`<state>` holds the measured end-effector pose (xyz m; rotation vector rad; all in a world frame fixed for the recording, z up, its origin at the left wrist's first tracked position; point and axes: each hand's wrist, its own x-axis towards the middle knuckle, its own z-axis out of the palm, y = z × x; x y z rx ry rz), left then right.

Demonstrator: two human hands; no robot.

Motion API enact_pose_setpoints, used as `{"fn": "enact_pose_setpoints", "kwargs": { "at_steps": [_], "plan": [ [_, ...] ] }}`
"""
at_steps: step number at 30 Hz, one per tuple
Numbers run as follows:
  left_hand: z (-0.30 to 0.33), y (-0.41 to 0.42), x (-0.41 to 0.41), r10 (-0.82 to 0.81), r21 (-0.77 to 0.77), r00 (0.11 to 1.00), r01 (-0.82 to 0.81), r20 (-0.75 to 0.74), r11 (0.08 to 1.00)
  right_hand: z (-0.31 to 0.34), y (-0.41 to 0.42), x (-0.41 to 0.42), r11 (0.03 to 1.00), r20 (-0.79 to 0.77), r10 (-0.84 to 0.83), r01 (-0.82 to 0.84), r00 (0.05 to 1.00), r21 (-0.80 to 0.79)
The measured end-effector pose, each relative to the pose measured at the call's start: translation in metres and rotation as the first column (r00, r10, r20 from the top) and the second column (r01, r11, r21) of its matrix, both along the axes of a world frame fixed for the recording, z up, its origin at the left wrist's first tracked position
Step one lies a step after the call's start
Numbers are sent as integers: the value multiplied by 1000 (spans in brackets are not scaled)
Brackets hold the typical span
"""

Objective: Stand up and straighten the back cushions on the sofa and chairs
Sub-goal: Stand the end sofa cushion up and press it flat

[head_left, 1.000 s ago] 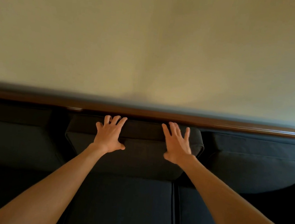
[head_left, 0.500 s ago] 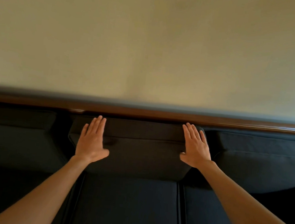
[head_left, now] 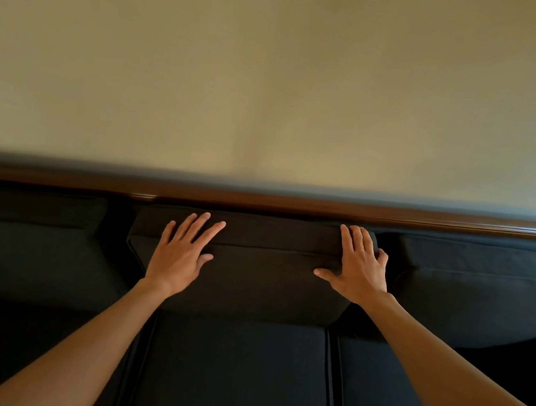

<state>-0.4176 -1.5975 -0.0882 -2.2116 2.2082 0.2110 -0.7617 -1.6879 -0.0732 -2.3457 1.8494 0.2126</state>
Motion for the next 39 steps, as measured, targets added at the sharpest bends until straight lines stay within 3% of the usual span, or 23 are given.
{"fn": "enact_pose_setpoints", "kwargs": {
  "at_steps": [11,22,27,33,39],
  "plan": [
    [-3,-3,-3,54,-4,998,-54,-21,999,-5,-9,10,1000,-1,11,-11,1000,-1],
    [34,-8,-9,100,283,994,-82,-49,956,24,7,34,988,-80,61,-49,995,149],
    [65,6,-28,117,283,985,-76,-129,956,56,30,48,975,34,105,-110,994,196],
    [120,38,-43,165,174,947,-120,-275,977,115,62,71,973,235,77,-125,969,196],
    [161,72,4,173,96,944,-151,-282,984,133,98,140,946,375,118,-219,919,239]
  ]
}}
